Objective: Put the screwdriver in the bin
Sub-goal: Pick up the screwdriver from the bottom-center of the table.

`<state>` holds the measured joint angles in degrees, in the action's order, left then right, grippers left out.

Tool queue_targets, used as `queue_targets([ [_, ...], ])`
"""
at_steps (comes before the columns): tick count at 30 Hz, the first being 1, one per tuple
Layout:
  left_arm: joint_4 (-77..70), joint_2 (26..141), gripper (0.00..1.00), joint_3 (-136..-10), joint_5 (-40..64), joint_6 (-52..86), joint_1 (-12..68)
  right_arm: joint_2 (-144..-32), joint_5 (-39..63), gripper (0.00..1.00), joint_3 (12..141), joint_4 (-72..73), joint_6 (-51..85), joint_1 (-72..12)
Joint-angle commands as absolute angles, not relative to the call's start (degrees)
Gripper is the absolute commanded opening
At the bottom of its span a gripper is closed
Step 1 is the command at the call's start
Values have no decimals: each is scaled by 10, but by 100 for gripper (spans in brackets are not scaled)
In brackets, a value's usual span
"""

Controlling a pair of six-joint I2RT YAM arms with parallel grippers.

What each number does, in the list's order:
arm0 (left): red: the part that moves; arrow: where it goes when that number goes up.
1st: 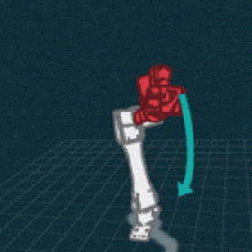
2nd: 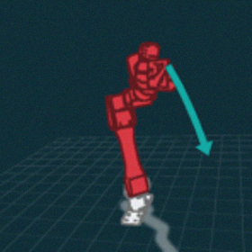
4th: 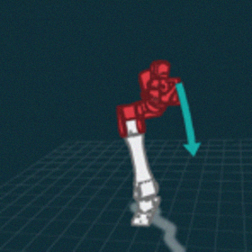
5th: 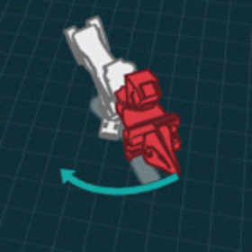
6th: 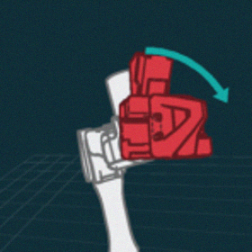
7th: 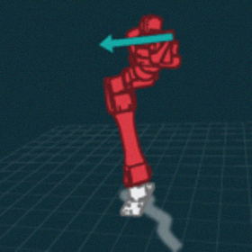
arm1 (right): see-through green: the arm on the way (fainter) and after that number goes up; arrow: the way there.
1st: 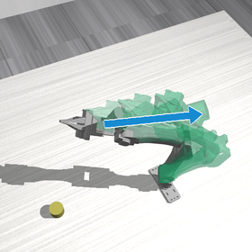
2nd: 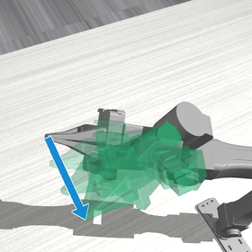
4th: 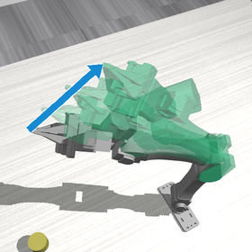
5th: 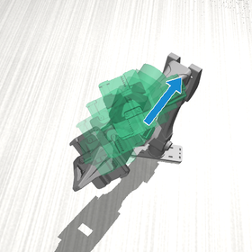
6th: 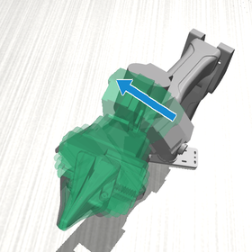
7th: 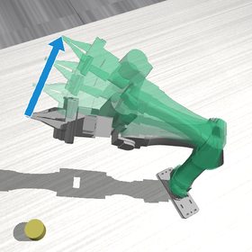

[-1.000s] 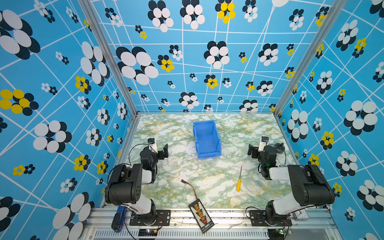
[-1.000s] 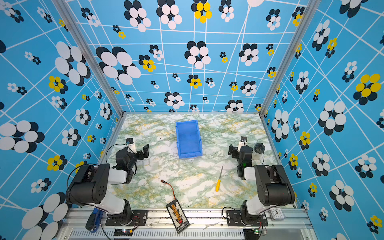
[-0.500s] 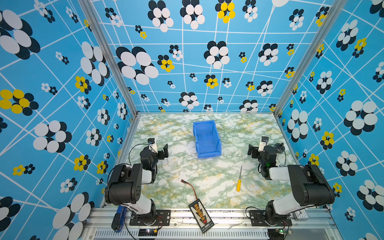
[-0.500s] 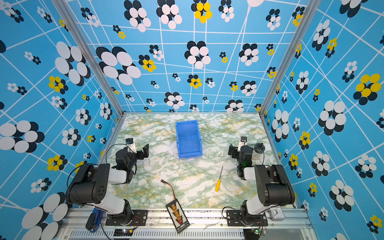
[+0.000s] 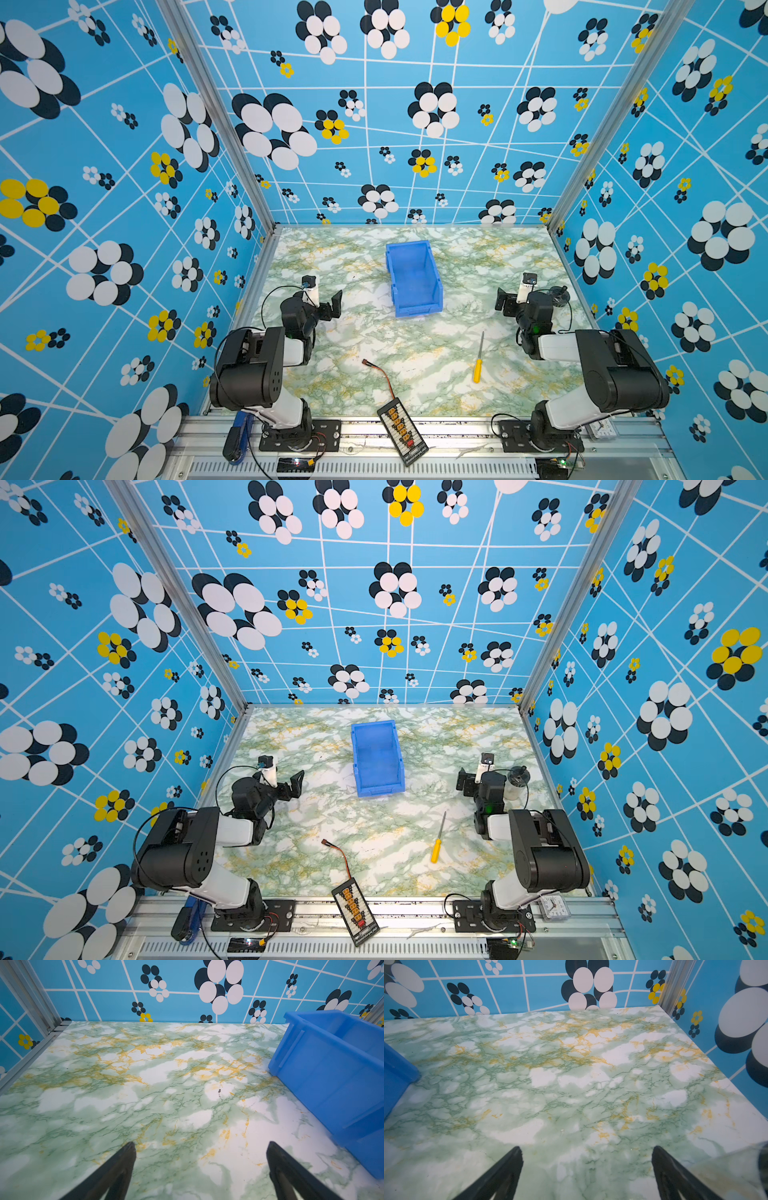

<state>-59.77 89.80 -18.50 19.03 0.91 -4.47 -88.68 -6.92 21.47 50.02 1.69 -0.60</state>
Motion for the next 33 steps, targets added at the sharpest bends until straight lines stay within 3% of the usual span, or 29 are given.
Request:
queue_targets([
  [1,-577,897,99,-201,205,-3,-41,-885,-65,99,224,509,16,-5],
  [13,-573,889,99,-200,169,-1,-33,-884,-80,99,226,506,20,-5],
  [17,-472,839,99,-230,176,-4,-31,-873,-111,99,233,488,32,-5],
  [23,-304,796,99,-306,197,-11,-32,-802,-189,99,351,200,84,-5],
  [31,27,776,99,-501,204,-60,-29,-716,-169,99,501,-219,244,-39],
  [33,84,777,99,-550,185,-63,-26,-703,-153,95,520,-288,246,-61],
])
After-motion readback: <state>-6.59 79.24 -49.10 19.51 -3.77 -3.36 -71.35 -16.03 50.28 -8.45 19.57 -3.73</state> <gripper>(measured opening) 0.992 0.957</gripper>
